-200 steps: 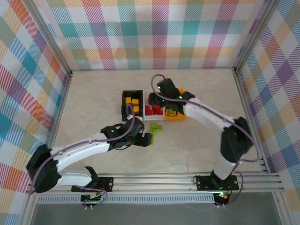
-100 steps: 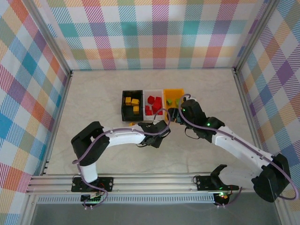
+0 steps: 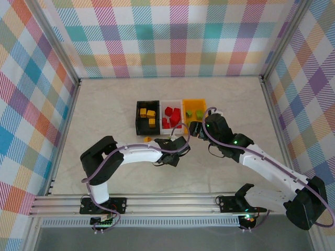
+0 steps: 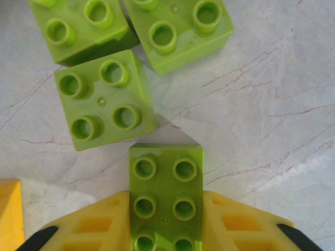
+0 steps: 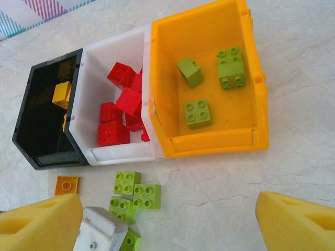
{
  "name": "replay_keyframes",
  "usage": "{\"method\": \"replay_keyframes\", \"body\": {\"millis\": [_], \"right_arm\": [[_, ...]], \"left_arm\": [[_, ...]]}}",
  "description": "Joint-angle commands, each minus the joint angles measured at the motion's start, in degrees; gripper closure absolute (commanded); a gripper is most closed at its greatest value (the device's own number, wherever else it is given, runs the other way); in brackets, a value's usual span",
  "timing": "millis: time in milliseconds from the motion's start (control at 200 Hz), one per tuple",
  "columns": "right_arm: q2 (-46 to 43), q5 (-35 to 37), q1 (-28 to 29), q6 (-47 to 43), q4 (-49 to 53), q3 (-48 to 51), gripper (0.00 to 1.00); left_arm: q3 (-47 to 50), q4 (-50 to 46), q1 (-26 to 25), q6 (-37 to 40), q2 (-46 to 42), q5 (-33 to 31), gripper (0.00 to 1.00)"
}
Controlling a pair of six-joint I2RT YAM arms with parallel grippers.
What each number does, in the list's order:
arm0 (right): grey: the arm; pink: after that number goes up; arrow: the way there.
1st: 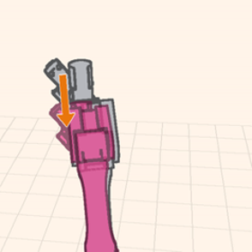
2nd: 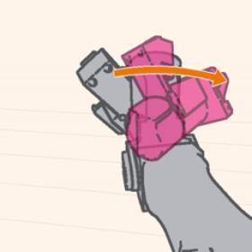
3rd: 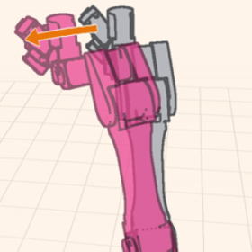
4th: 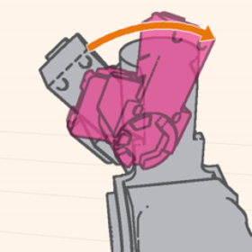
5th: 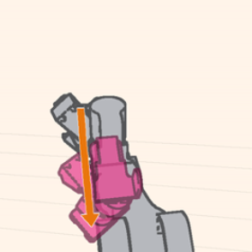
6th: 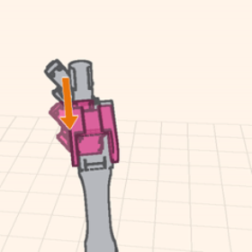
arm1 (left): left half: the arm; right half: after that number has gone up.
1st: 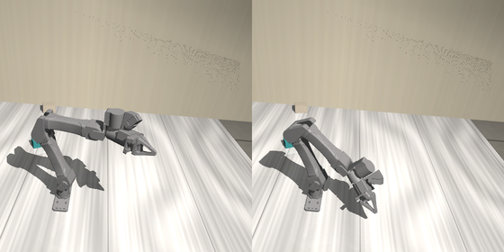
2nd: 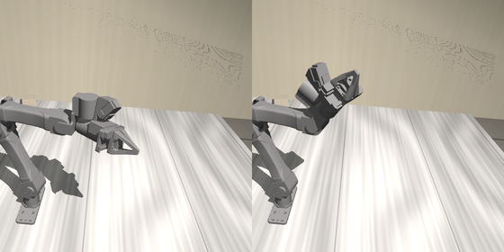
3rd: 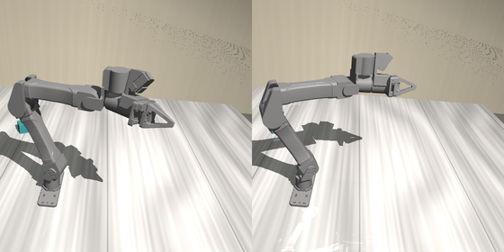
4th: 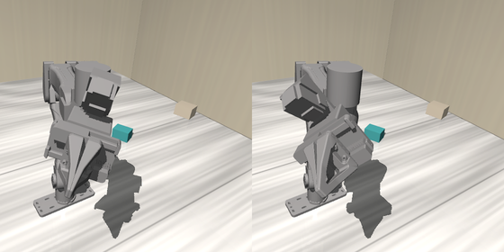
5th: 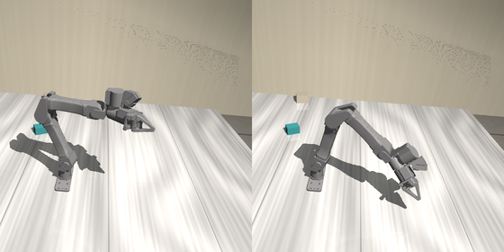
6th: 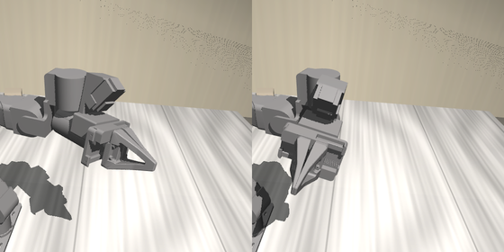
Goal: Sort the legos into containers by color
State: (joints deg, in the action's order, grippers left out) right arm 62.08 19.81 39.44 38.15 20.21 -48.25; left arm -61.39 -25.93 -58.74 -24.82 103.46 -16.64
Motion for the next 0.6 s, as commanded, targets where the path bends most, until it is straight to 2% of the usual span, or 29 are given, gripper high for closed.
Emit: {"method": "replay_keyframes", "body": {"millis": [0,180,285,385,595], "right_arm": [[-1.85,3.29,0.02,1.30,0.16,0.89,0.14],[-4.21,7.41,-0.16,3.15,2.32,2.88,0.14],[-5.51,8.15,-0.20,4.39,2.82,4.70,0.13],[-5.76,7.76,-0.19,5.24,3.07,6.03,0.13],[-4.80,6.12,-0.19,6.01,3.95,6.66,0.13]], "left_arm": [[3.32,-2.83,0.03,-1.93,-3.66,2.39,0.72],[1.60,-4.65,0.67,-1.51,-13.51,2.50,0.72],[-3.51,-5.28,3.83,0.46,-14.93,4.19,0.72],[-11.26,-5.03,7.03,3.21,-11.50,6.34,0.72],[-33.96,-7.71,10.50,6.96,4.59,9.87,0.72]]}}
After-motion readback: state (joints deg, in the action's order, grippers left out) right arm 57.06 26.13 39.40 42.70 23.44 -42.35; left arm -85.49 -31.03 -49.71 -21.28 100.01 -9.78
